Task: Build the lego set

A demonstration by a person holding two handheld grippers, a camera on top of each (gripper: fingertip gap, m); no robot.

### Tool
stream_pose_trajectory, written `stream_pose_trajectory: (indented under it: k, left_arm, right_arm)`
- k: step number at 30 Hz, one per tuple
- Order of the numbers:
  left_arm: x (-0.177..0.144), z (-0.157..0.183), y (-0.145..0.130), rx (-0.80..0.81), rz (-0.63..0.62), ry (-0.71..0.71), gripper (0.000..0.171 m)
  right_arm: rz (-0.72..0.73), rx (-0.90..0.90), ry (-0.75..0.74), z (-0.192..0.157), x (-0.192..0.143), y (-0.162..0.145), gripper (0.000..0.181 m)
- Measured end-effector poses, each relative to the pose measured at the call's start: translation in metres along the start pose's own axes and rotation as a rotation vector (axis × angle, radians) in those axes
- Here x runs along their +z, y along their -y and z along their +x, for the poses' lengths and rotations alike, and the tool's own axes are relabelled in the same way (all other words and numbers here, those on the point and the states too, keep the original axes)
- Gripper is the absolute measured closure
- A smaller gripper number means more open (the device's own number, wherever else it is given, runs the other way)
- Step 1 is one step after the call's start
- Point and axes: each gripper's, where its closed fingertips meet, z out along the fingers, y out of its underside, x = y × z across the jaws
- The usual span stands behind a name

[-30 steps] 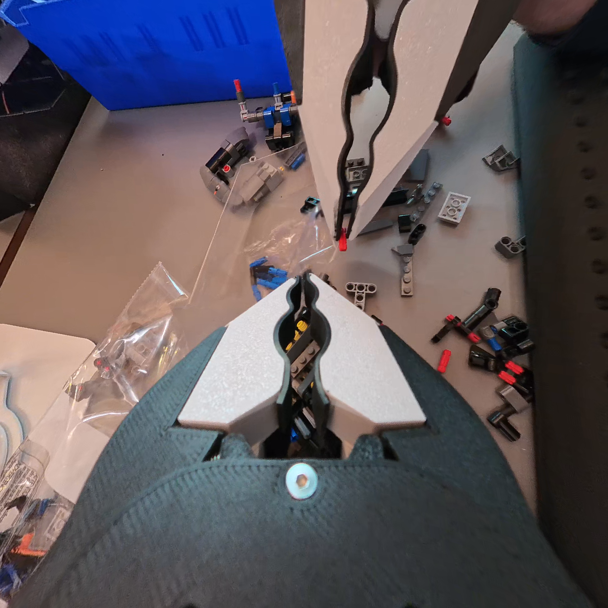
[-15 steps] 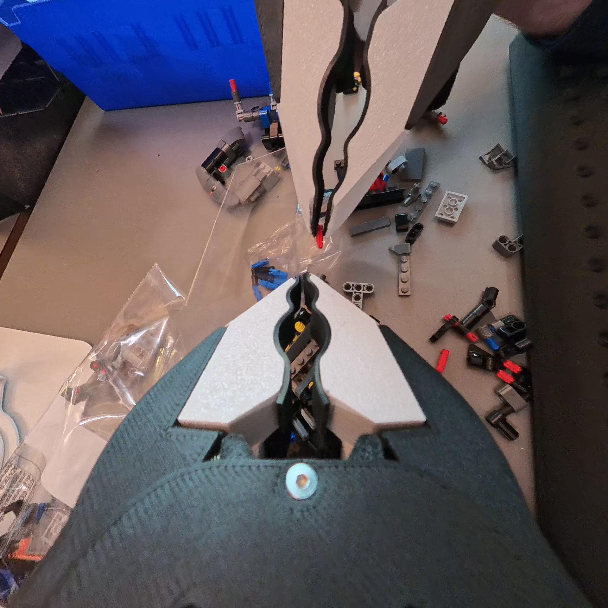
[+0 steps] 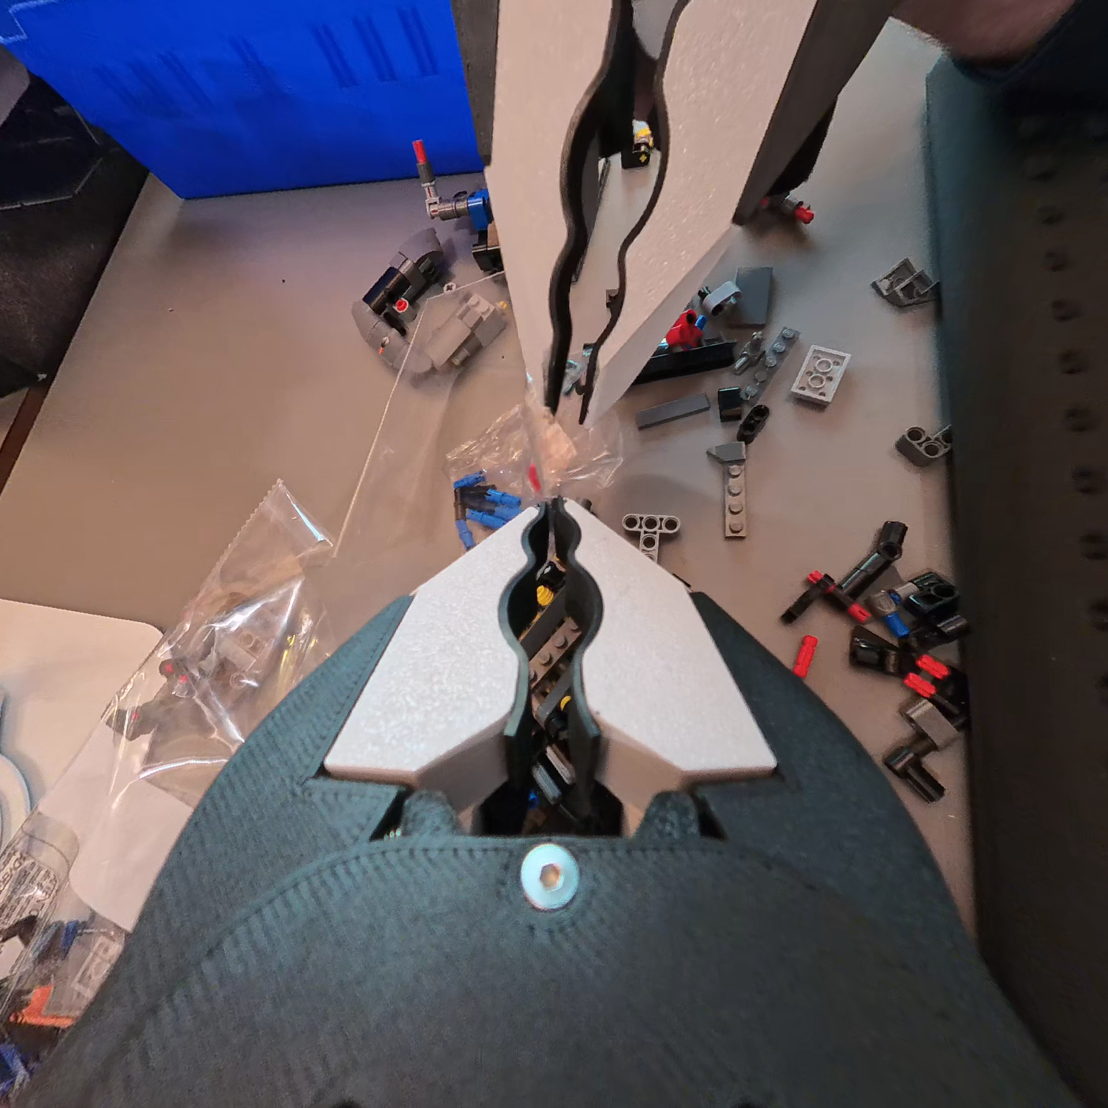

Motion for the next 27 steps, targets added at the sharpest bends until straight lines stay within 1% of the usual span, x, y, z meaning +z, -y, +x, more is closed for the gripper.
stream_pose_trajectory:
  k: [6, 10, 15, 27]
  left_arm:
    - [0.0, 0.0, 0.0, -0.001, 0.0, -0.003, 0.171]
    - [0.001, 0.001, -0.001, -0.001, -0.003, -0.006, 0.171]
    - [0.002, 0.001, -0.002, 0.0, -0.009, -0.009, 0.171]
    - [0.003, 0.003, -0.003, 0.012, -0.02, -0.01, 0.171]
  right_arm:
    - [0.015, -0.015, 0.004, -0.003, -0.002, 0.004, 0.174]
    - [0.023, -0.046, 0.037, -0.011, -0.001, 0.008, 0.173]
    - [-0.014, -0.065, 0.07, -0.019, 0.005, 0.003, 0.174]
    - [-0.035, -0.055, 0.083, -0.019, 0.007, -0.002, 0.176]
